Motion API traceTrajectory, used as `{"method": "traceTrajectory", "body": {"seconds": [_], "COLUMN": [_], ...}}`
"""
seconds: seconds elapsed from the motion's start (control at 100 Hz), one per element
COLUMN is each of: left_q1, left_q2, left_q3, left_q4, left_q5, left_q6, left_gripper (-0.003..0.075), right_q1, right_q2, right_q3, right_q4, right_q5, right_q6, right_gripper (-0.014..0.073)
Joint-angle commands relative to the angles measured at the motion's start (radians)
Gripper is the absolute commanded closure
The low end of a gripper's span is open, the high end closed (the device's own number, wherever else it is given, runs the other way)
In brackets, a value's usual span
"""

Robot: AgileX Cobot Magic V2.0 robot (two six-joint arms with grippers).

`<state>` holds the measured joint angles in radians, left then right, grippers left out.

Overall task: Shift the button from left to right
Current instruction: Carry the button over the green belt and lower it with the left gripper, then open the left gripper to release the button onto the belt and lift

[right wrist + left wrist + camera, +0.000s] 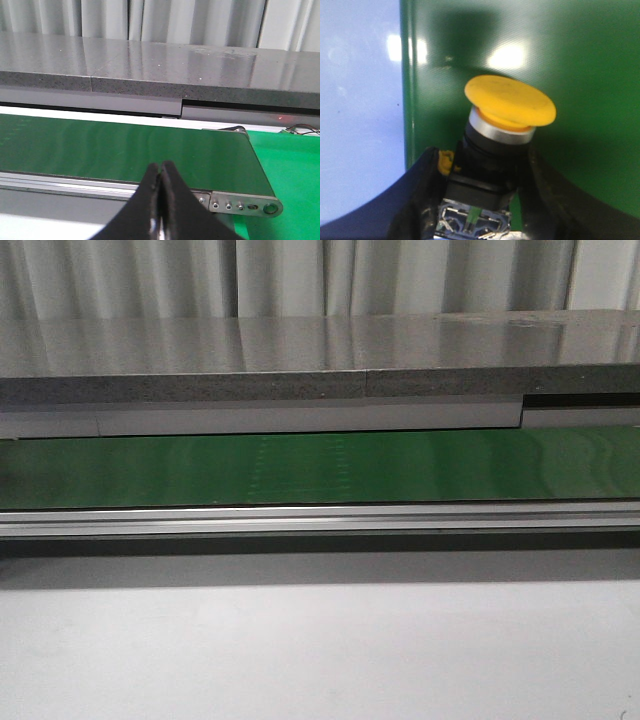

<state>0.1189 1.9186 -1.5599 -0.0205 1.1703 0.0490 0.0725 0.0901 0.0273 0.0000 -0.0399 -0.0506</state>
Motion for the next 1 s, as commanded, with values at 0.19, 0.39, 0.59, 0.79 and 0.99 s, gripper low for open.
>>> {"method": "traceTrajectory", "body": {"seconds": [0.19,0.39,0.59,0.79,0.99], "left_q1": [-0.009,-0.015,-0.015,-0.015,-0.015], "left_q2": [-0.034,-0.069,-0.16,-0.293,-0.501], "left_q3": [-0.024,-0.024,-0.024,0.026,0.198], "left_q4": [-0.024,-0.028,-0.074,-0.136,-0.142], "left_q5": [0.013,0.013,0.013,-0.055,-0.228], "left_q6": [0.0,0.0,0.03,0.075,0.077], "left_gripper": [0.0271,0.0068,0.0069,0.0069,0.0069], "right_q1": [-0.003,-0.003,-0.003,-0.003,-0.003], "right_q2": [0.005,0.005,0.005,0.005,0.005], "right_q3": [-0.014,-0.014,-0.014,-0.014,-0.014], "right_q4": [-0.006,-0.006,-0.006,-0.006,-0.006], "right_q5": [-0.077,-0.077,-0.077,-0.077,-0.077], "right_q6": [-0.005,-0.005,-0.005,-0.005,-0.005], "right_gripper": [0.066,0.066,0.066,0.066,0.066]}}
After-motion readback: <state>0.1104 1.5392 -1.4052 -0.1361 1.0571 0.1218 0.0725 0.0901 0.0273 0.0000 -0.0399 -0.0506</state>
